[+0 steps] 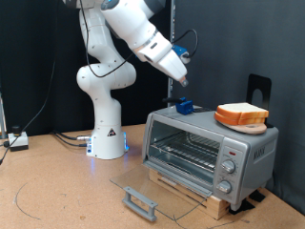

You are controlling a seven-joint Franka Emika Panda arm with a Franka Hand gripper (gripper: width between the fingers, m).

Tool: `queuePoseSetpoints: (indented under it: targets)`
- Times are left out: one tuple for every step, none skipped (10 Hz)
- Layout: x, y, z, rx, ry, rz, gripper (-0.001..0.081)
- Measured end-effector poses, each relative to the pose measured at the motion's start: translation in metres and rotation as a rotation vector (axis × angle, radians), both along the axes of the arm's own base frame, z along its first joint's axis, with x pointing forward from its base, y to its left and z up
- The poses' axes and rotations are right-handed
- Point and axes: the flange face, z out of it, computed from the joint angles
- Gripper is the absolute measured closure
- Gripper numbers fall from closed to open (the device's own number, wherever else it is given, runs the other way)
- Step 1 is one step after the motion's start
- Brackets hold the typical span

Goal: Make a piece of toast with the oven

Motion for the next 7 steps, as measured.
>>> queuePoseSetpoints:
  targets:
    - [-0.007, 0.004, 0.004, 0.006, -0.003, 0.016, -0.0001]
    - [-0.006, 0.003, 0.003, 0.005, -0.002, 0.012, -0.0001]
    - [-0.008, 0.005, 0.002, -0.01, -0.015, 0.034, -0.0001]
    - [-0.016, 0.014, 0.0, -0.026, -0.034, 0.087, -0.0001]
    - [-0.027, 0.022, -0.001, -0.036, -0.043, 0.139, -0.0001]
    - [-0.039, 0.029, -0.001, -0.036, -0.04, 0.171, -0.0001]
    - [-0.05, 0.035, 0.0, -0.038, -0.041, 0.183, -0.0001]
